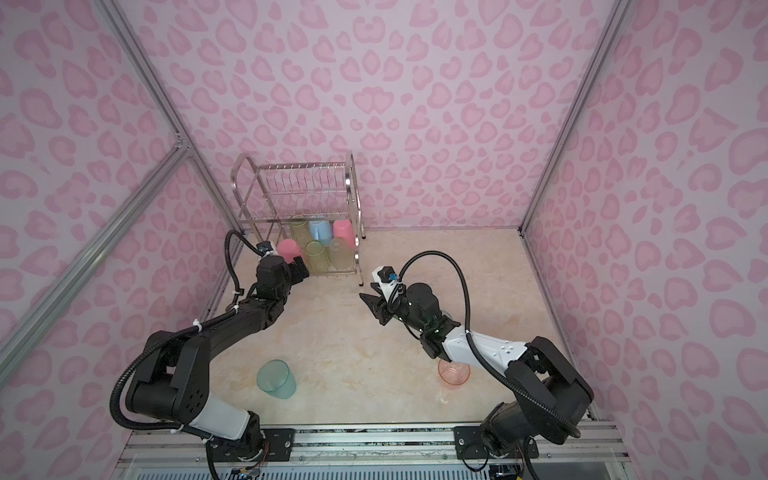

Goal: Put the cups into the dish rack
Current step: 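Open the left gripper and move it toward the teal frosted cup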

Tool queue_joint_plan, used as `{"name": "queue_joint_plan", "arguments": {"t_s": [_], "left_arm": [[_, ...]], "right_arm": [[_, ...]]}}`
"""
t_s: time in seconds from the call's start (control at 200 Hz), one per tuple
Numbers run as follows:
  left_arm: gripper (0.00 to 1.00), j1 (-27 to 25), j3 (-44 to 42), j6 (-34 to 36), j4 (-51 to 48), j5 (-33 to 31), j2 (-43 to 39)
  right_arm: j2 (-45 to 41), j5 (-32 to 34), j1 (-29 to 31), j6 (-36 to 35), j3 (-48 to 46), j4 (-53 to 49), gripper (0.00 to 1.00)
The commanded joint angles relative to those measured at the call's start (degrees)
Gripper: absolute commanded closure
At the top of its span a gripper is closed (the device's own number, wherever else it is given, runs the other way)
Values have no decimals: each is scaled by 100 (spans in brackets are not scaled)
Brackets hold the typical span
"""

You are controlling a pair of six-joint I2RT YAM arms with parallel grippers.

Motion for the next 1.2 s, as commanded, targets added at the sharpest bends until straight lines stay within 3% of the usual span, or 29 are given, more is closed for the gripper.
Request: {"name": "queue_joint_plan", "arguments": {"t_s": [0.0, 0.39, 0.635, 0.85, 1.2], "left_arm": [[9, -16, -193, -142, 7, -106, -315], [11, -431, -830, -1111, -1108, -300, -1628], [13, -688, -774, -1634, -2890, -328, -2520], [13, -920, -652, -2331, -4513, 23, -3186], [17, -1607, 19, -3265, -6820, 633, -3111]], "right_arm": [[28, 6, 5, 31, -27, -10, 55], [110, 10, 14, 47, 29, -102, 55], [137, 132, 24, 51, 113, -251, 55], [164, 70, 22, 74, 87, -213, 55], [230, 479, 57, -84, 404, -965, 56]]}}
